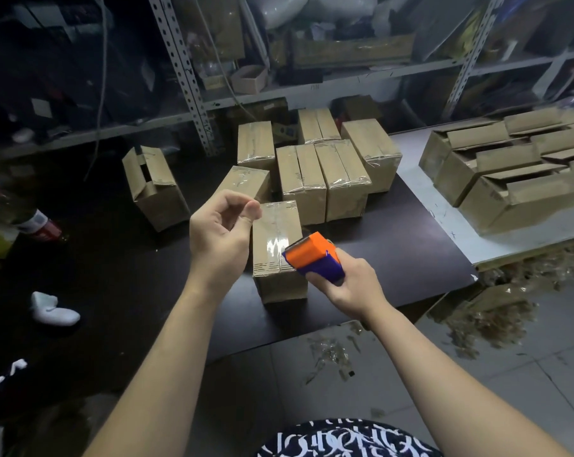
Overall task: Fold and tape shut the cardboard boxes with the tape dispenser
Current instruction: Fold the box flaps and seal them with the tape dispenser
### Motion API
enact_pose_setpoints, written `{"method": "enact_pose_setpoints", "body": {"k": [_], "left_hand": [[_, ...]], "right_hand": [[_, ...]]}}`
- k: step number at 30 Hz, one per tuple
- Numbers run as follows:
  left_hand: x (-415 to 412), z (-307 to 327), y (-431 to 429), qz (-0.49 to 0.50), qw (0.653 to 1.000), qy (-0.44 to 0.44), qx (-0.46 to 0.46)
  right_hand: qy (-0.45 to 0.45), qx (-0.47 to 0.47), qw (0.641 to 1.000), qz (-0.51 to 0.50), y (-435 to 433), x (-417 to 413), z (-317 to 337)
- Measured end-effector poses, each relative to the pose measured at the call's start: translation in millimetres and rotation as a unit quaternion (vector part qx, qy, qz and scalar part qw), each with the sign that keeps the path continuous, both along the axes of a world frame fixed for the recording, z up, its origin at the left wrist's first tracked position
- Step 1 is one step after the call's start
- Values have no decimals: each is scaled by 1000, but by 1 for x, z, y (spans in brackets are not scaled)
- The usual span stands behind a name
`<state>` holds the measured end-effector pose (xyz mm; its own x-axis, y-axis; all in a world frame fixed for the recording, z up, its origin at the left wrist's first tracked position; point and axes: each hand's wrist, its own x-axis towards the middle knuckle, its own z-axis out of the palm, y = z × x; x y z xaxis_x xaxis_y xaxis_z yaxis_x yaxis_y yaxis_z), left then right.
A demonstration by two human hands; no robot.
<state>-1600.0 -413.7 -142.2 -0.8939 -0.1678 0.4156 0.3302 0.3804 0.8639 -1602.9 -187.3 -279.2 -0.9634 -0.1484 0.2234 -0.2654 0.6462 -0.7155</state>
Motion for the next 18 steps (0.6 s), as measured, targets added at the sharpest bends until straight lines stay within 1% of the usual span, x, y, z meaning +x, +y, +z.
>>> {"method": "enact_pose_setpoints", "body": {"k": [2,4,7,9,11,12,14,16,18], "left_hand": [[0,-2,-2,3,1000,-17,14],[5,-3,0,-11,998,-27,54],[14,-5,4,-29,995,-34,93],[17,-4,2,-36,994,-22,97],[15,1,-11,-31,994,7,101],[12,5,-17,-33,995,19,87],[8,12,-24,-49,998,20,27],[5,16,-22,-66,997,20,-27],[-1,21,-18,-74,996,32,-47]], "right_hand": [[-20,-30,999,27,0,1,-3],[-22,-60,997,38,2,0,-2],[-35,-76,995,49,0,-7,5],[-62,-90,992,55,-2,-8,4],[-97,-131,986,41,1,-5,-2],[-102,-140,985,26,5,-2,-5],[-100,-124,987,0,12,0,-9],[-80,-83,993,-10,15,-1,-9],[-43,-19,999,-18,10,-1,-9]]}}
